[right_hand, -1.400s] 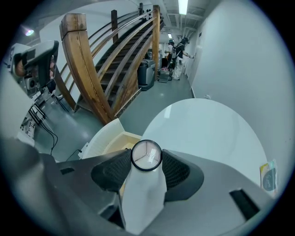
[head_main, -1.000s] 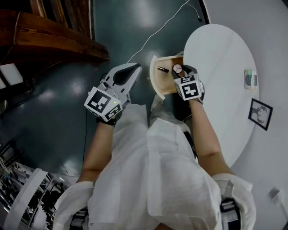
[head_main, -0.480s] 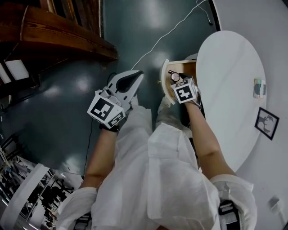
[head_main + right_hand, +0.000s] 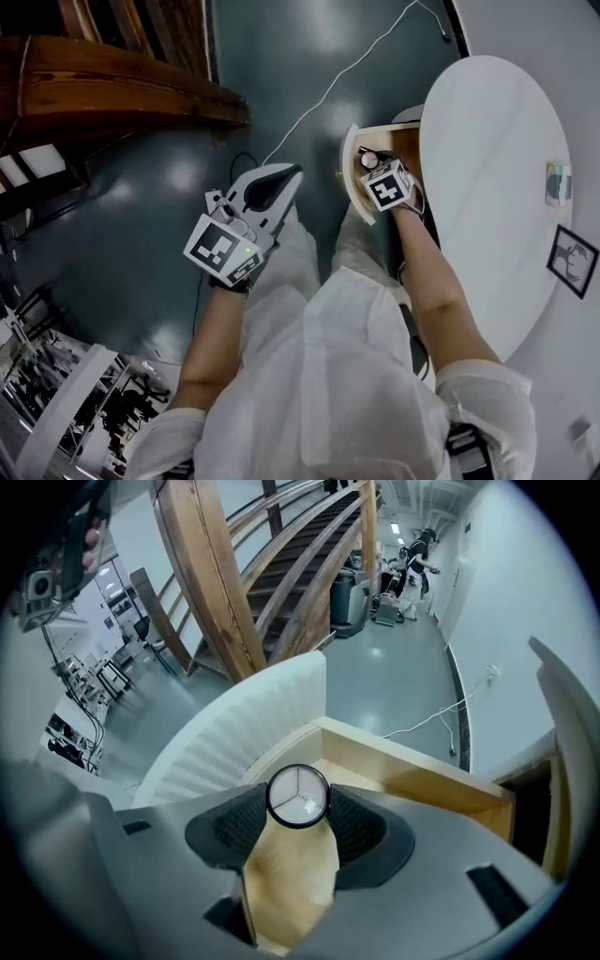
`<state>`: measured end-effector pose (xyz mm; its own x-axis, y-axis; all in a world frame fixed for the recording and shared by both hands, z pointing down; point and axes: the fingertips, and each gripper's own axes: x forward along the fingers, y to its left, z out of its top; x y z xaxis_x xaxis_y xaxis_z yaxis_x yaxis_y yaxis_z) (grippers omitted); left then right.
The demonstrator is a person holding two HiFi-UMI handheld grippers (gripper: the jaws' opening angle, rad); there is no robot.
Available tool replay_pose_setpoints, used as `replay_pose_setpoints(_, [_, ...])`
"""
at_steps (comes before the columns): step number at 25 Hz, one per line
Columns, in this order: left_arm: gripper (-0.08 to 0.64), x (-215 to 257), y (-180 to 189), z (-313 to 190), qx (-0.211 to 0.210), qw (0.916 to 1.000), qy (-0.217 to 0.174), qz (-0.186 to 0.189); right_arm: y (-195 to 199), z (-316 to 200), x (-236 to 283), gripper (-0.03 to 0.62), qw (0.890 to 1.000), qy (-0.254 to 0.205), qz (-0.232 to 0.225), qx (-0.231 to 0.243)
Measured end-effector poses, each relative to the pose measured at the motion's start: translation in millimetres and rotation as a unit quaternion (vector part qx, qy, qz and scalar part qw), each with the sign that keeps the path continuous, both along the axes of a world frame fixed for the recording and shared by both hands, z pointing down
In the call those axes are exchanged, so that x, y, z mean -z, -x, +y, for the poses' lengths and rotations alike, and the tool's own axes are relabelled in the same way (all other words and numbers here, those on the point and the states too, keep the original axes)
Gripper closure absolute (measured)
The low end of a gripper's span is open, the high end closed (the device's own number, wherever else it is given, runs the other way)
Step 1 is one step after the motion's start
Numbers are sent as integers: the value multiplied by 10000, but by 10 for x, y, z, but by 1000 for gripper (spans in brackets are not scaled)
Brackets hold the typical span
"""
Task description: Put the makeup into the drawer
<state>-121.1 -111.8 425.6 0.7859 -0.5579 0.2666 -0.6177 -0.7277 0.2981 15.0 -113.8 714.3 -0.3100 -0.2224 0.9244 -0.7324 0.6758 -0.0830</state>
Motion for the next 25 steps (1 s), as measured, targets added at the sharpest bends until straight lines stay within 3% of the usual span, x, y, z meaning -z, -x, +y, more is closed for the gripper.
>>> replay_pose_setpoints(12, [541,-272,-38,18,24,9998,135,-169,-46,40,-710,396,9981,291,25,539])
replay_pose_setpoints(25, [541,-417,-35,101,158,9995,207,-153,115,106,-891,396,9923,230,90,1213])
